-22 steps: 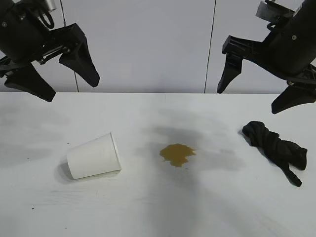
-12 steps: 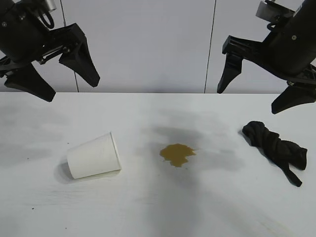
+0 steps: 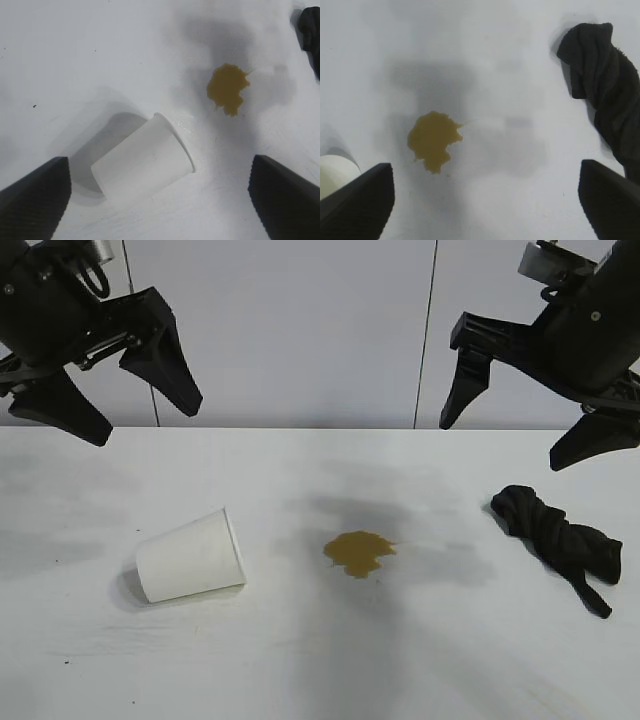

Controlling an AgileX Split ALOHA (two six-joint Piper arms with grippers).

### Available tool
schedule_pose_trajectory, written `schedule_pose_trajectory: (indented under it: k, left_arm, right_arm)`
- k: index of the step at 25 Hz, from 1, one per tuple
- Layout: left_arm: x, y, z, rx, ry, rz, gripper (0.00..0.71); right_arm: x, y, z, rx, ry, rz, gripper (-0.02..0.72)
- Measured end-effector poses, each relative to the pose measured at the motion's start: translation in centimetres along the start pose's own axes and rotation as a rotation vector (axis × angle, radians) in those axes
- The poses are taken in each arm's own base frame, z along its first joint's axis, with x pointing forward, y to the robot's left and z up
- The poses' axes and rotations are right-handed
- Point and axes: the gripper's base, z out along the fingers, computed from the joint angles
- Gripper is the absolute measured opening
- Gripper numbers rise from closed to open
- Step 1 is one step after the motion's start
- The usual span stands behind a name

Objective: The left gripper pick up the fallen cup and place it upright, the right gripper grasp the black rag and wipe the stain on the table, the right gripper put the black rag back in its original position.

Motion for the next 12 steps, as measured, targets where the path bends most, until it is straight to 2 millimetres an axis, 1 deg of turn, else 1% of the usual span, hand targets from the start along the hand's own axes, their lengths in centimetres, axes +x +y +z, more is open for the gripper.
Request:
schedule_pose_trajectory:
  k: [2, 4, 6, 9, 12]
  left_arm:
    - [0.1, 0.1, 0.0, -0.015, 0.007, 0.054, 0.694]
    - [0.4, 0.0, 0.1, -0.028, 0.050, 0.217, 0.694]
    - [1.0, -0.5, 0.4, -0.056, 0.108, 0.451, 0.694]
    - [1.4, -2.5, 1.3, -0.102, 0.139, 0.702, 0.694]
    - [1.4, -4.4, 2.0, -0.141, 0.102, 0.848, 0.694]
  right_arm:
    - [0.0, 0.0, 0.0, 0.000, 0.000, 0.000, 0.694]
    - [0.0, 0.0, 0.0, 0.000, 0.000, 0.000, 0.694]
    - [0.0, 0.0, 0.0, 0.000, 0.000, 0.001, 0.694]
    - [0.0, 0.0, 0.0, 0.000, 0.000, 0.001, 0.694]
    - [0.0, 0.0, 0.0, 0.000, 0.000, 0.001, 0.694]
